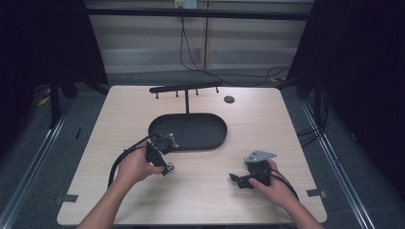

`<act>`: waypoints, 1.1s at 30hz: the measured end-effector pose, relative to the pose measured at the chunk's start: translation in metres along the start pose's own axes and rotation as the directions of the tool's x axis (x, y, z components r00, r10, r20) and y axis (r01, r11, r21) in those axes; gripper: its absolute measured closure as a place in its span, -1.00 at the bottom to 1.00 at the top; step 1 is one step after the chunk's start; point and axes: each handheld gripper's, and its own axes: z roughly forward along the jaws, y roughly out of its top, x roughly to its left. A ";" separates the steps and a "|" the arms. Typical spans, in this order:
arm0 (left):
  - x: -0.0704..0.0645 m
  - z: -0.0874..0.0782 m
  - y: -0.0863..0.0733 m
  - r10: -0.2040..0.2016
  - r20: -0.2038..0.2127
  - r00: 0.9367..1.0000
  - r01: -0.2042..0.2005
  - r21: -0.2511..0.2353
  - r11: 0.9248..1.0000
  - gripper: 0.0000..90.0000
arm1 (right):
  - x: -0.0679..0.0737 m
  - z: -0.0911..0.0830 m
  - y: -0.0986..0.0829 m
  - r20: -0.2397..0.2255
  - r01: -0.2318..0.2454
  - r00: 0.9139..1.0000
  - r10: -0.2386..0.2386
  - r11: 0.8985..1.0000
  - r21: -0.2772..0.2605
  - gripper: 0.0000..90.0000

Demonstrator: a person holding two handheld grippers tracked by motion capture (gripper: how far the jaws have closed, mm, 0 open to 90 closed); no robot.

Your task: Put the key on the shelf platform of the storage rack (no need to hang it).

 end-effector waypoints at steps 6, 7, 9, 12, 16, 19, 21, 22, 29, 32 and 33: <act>0.001 -0.006 0.002 -0.005 0.001 1.000 0.005 -0.011 1.000 0.51 | 0.000 0.000 0.000 0.000 0.000 1.000 0.000 1.000 0.000 -0.68; 0.001 -0.008 0.003 -0.008 0.006 1.000 0.008 -0.010 1.000 0.51 | 0.000 0.000 0.000 0.000 0.000 1.000 0.000 1.000 0.000 -0.68; 0.001 -0.011 0.004 -0.005 0.001 1.000 0.005 -0.011 1.000 0.51 | 0.000 0.000 0.000 0.000 0.000 1.000 0.000 1.000 0.000 -0.68; 0.002 -0.017 0.006 -0.003 0.000 1.000 0.003 -0.018 1.000 0.51 | 0.000 0.000 0.000 0.000 0.000 1.000 0.000 1.000 0.000 -0.68; 0.002 -0.023 0.009 -0.003 -0.002 1.000 0.003 -0.026 1.000 0.51 | 0.000 0.000 0.000 0.000 0.000 1.000 0.000 1.000 0.000 -0.68; 0.002 -0.026 0.011 -0.007 -0.002 1.000 0.007 -0.028 1.000 0.51 | 0.000 0.000 0.000 0.000 0.000 1.000 0.000 1.000 0.000 -0.68; 0.003 -0.028 0.012 -0.010 0.002 1.000 0.010 -0.029 1.000 0.51 | 0.000 0.000 0.000 0.000 0.000 1.000 0.000 1.000 0.000 -0.68; 0.004 -0.029 0.012 -0.013 0.000 1.000 0.013 -0.030 0.999 0.51 | 0.000 0.000 0.000 0.000 0.000 1.000 0.000 1.000 0.000 -0.68; 0.009 -0.034 0.015 -0.033 0.008 0.999 0.033 -0.041 0.999 0.52 | 0.000 0.000 0.000 0.000 0.000 1.000 0.000 1.000 0.000 -0.68; 0.011 -0.037 0.016 -0.039 0.011 0.999 0.039 -0.047 0.998 0.51 | 0.000 0.000 0.000 0.000 -0.001 1.000 0.001 1.000 0.000 -0.68; 0.011 -0.038 0.017 -0.037 0.011 0.999 0.037 -0.044 0.998 0.51 | 0.000 0.000 0.000 0.000 0.000 1.000 0.000 1.000 0.000 -0.68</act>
